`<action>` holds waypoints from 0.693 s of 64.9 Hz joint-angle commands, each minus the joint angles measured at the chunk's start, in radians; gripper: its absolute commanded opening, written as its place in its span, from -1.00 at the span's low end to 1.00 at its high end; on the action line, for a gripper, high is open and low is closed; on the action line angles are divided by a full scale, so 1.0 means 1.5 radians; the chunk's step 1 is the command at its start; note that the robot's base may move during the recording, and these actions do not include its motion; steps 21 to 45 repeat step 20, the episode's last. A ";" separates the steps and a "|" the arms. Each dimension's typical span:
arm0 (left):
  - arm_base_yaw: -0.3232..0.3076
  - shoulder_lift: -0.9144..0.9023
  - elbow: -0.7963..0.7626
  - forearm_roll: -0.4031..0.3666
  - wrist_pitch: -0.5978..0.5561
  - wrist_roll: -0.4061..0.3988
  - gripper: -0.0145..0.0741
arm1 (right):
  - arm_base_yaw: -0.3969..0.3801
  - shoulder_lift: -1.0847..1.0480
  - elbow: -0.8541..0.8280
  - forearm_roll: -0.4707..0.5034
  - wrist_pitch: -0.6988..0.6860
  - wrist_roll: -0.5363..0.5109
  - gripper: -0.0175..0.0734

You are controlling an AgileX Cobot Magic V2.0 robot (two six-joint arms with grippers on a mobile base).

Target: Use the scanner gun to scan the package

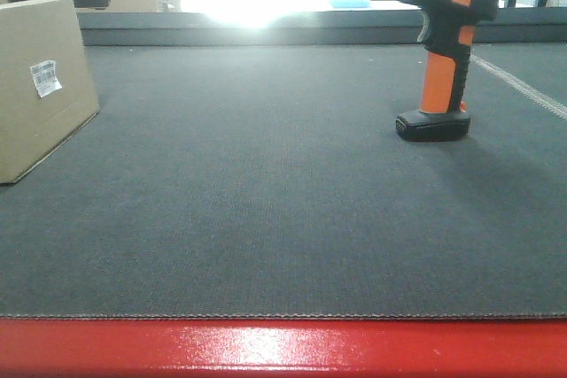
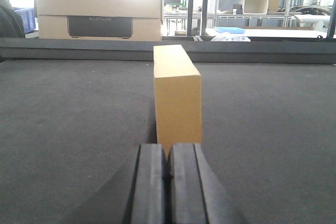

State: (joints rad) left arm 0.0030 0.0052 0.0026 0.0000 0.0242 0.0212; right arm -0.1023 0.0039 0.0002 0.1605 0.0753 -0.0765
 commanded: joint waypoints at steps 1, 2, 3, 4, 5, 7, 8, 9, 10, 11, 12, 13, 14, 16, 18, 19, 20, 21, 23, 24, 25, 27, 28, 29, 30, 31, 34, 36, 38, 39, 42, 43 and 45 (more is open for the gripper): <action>0.001 -0.003 -0.002 0.000 -0.012 0.000 -0.92 | -0.004 -0.003 0.000 -0.004 -0.017 0.001 -0.95; 0.001 -0.003 -0.002 0.000 -0.012 0.000 -0.92 | -0.004 -0.003 0.000 -0.004 -0.017 0.001 -0.95; 0.001 -0.003 -0.002 0.000 -0.012 0.000 -0.92 | -0.004 -0.003 0.000 -0.004 -0.017 0.001 -0.95; 0.001 -0.003 -0.002 0.000 -0.012 0.000 -0.92 | -0.004 -0.003 0.000 -0.004 -0.017 0.001 -0.95; 0.001 -0.003 -0.002 0.000 -0.012 0.000 -0.92 | -0.004 -0.003 0.000 -0.004 -0.017 0.001 -0.95; 0.001 -0.003 -0.002 0.000 -0.012 0.000 -0.92 | -0.004 -0.003 0.000 -0.004 -0.019 0.001 -0.95; 0.001 -0.003 -0.002 0.000 -0.012 0.000 -0.92 | -0.004 -0.003 0.000 -0.004 -0.019 0.001 -0.95; 0.001 -0.003 -0.002 0.000 -0.012 0.000 -0.92 | -0.004 -0.003 0.000 -0.004 -0.019 0.001 -0.95; 0.001 -0.003 -0.002 0.000 -0.012 0.000 -0.92 | -0.004 -0.003 0.000 -0.004 -0.019 0.001 -0.95; 0.001 -0.003 -0.002 0.000 -0.012 0.000 -0.92 | -0.004 -0.003 0.000 -0.004 -0.019 0.001 -0.95; 0.001 -0.003 -0.002 0.000 -0.012 0.000 -0.92 | -0.004 -0.003 0.000 -0.004 -0.019 0.001 -0.95; 0.001 -0.003 -0.002 0.000 -0.012 0.000 -0.92 | -0.004 -0.003 0.000 -0.004 -0.019 0.001 -0.95; 0.001 -0.003 -0.002 0.000 -0.012 0.000 -0.92 | -0.004 -0.003 0.000 -0.004 -0.019 0.001 -0.95; 0.001 -0.003 -0.002 0.000 -0.012 0.000 -0.92 | -0.004 -0.003 0.000 -0.004 -0.019 0.001 -0.95; 0.001 -0.003 -0.002 0.000 -0.012 0.000 -0.92 | -0.004 -0.003 0.000 -0.004 -0.019 0.001 -0.95; 0.001 -0.003 -0.002 0.000 -0.012 0.000 -0.92 | -0.004 -0.003 0.000 -0.004 -0.019 0.001 -0.95; 0.001 -0.003 -0.002 0.000 -0.012 0.000 -0.92 | -0.004 -0.003 0.000 -0.004 -0.019 0.001 -0.95; 0.001 -0.003 -0.002 0.000 -0.012 0.000 -0.92 | -0.004 -0.003 0.000 -0.004 -0.019 0.001 -0.95; 0.001 -0.003 -0.002 0.000 -0.012 0.000 -0.92 | -0.004 -0.003 0.000 -0.004 -0.019 0.001 -0.95; 0.001 -0.003 -0.002 0.000 -0.012 0.000 -0.92 | -0.004 -0.003 0.000 -0.004 -0.019 0.001 -0.95; 0.001 -0.003 -0.002 0.000 -0.012 0.000 -0.92 | -0.004 -0.003 0.000 -0.004 -0.019 0.001 -0.95; 0.001 -0.003 -0.002 0.000 -0.012 0.000 -0.92 | -0.004 -0.003 0.000 -0.004 -0.019 0.001 -0.95; 0.001 -0.003 -0.002 0.000 -0.012 0.000 -0.92 | -0.004 -0.003 0.000 -0.004 -0.019 0.001 -0.95; 0.001 -0.003 -0.002 0.000 -0.012 0.000 -0.92 | -0.004 -0.003 0.000 -0.004 -0.019 0.001 -0.95; 0.001 -0.003 -0.002 0.000 -0.012 0.000 -0.92 | -0.004 -0.003 0.000 -0.004 -0.019 0.001 -0.95; 0.001 -0.003 -0.002 0.000 -0.012 0.000 -0.92 | -0.004 -0.003 0.000 -0.004 -0.019 0.001 -0.95; 0.001 -0.003 -0.002 0.000 -0.012 0.000 -0.92 | -0.004 -0.003 0.000 -0.004 -0.019 0.001 -0.95; 0.001 -0.003 -0.002 0.000 -0.012 0.000 -0.92 | -0.004 -0.003 0.000 -0.004 -0.019 0.001 -0.95; 0.001 -0.003 -0.002 0.000 -0.012 0.000 -0.92 | -0.004 -0.003 0.000 -0.004 -0.019 0.001 -0.95; 0.001 -0.003 -0.002 0.000 -0.012 0.000 -0.92 | -0.004 -0.003 0.000 -0.004 -0.019 0.001 -0.95; 0.001 -0.003 -0.002 0.000 -0.012 0.000 -0.92 | -0.004 -0.003 0.000 -0.004 -0.019 0.001 -0.95; 0.001 -0.003 -0.002 0.000 -0.012 0.000 -0.92 | -0.004 -0.003 0.000 -0.004 -0.019 0.001 -0.95; 0.001 -0.003 -0.002 0.000 -0.012 0.000 -0.92 | -0.004 -0.003 0.000 -0.004 -0.019 0.001 -0.95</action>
